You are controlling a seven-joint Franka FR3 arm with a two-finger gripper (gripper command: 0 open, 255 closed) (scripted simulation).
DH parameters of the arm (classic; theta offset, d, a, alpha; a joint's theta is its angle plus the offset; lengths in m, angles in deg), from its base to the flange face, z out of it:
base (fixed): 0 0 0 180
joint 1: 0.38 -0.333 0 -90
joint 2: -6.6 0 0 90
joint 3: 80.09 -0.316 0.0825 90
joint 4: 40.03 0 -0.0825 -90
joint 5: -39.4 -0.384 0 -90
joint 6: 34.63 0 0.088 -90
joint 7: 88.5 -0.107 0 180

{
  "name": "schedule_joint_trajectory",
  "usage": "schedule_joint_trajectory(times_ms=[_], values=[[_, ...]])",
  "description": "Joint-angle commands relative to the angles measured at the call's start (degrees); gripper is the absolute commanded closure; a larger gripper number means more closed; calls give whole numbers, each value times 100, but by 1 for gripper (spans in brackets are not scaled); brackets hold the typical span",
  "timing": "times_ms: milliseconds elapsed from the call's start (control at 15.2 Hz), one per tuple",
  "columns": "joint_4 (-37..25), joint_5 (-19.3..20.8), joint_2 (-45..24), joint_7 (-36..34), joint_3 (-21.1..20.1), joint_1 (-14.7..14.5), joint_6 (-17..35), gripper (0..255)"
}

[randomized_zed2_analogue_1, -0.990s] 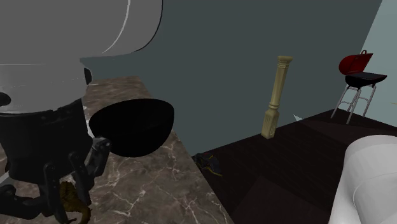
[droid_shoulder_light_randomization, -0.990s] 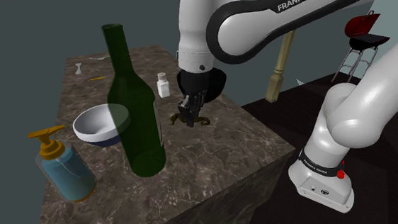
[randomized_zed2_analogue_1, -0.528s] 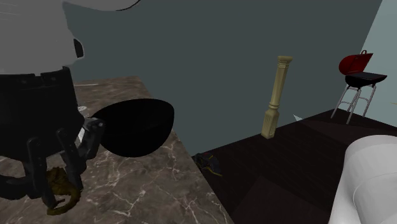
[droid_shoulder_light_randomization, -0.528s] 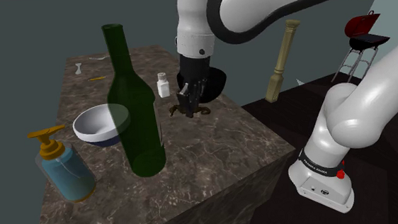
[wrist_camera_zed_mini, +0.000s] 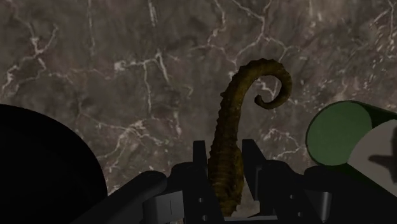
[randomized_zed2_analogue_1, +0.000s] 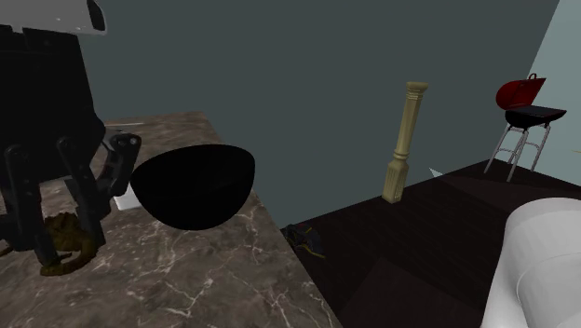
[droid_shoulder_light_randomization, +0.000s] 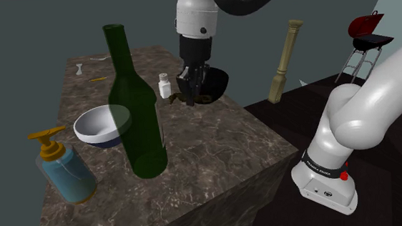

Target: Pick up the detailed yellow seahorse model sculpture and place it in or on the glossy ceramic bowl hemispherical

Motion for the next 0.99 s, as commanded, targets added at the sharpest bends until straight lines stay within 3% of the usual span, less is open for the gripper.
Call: schedule_joint_trajectory(times_ms=[0, 726, 924], values=[[-117, 7, 28, -5, 22, 4, -148, 255], [-965, 84, -34, -91, 93, 43, -933, 255], [-908, 162, 6, 333, 405, 179, -984, 255]])
